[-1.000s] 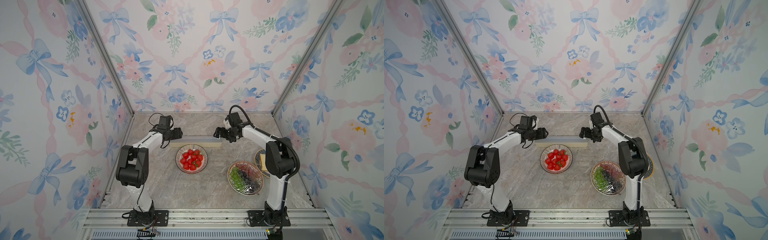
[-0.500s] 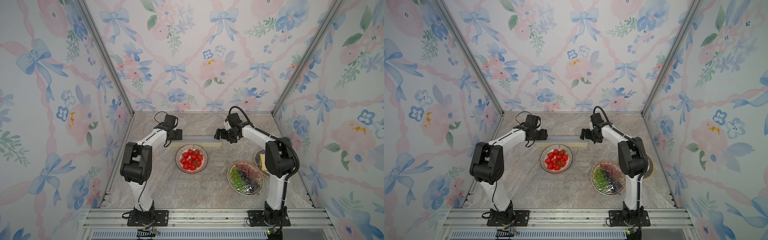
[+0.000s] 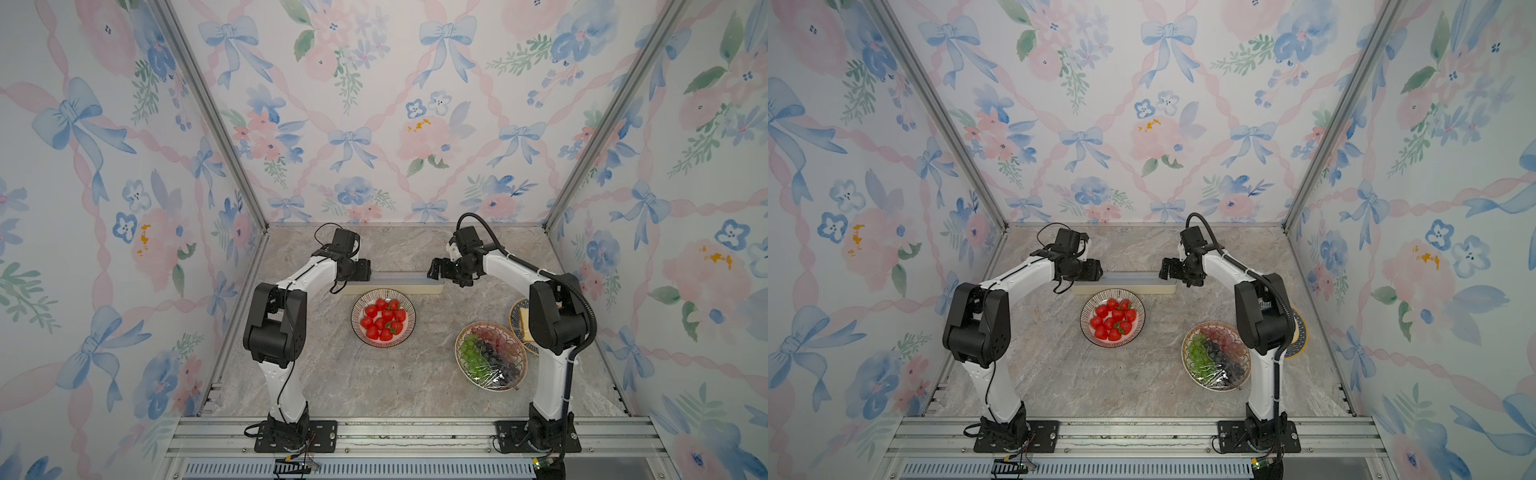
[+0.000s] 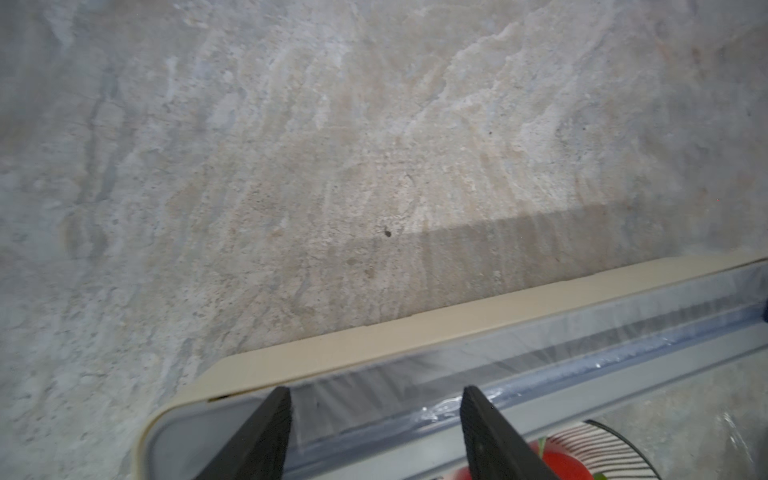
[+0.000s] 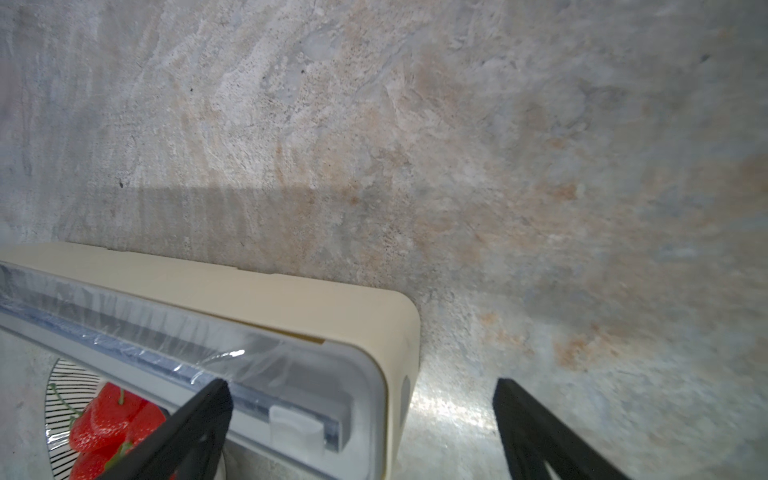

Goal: Wrap the plate with plastic wrap
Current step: Pull the plastic wrap from the plastic wrap cutting box.

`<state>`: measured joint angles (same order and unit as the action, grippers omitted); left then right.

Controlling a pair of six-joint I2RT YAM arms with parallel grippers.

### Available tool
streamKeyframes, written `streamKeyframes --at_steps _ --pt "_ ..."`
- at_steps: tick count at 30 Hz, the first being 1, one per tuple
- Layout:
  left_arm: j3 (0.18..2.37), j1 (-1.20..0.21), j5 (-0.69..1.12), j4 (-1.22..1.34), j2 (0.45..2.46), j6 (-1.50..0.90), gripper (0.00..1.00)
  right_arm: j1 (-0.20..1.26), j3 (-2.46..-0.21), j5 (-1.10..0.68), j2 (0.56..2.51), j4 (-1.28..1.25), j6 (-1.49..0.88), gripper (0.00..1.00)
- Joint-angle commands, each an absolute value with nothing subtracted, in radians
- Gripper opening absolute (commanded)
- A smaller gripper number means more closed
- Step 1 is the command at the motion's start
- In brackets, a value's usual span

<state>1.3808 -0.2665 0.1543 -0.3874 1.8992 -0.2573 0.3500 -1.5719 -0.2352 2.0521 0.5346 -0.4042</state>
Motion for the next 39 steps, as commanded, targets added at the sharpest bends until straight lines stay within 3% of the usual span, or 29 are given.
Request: streamKeyframes --at_steps 1,18,27,31,39 --pt "1.399 -0.302 0.285 -0.437 1.958 -0.241 0.66 0.366 -1.585 -0.262 2.077 0.529 -0.425 1.00" --pt "1.687 -0.445 0.539 -0.432 2.153 -0.281 0.66 0.377 -1.564 -0.267 2.071 0.483 -0.449 1.00" --pt "1.779 -0.375 0.451 -0.429 2.003 -0.238 0.68 0.352 -1.591 -0.270 2.022 0.439 -0.392 1.00" --pt "1.682 -0.296 0.351 -0.429 1.893 -0.120 0.69 0.354 -1.634 -0.260 2.005 0.467 -0.220 0.99" --pt "1.497 -0.195 0.338 -0.430 1.838 0.341 0.72 0.379 -1.717 -0.285 2.015 0.614 0.120 1.00"
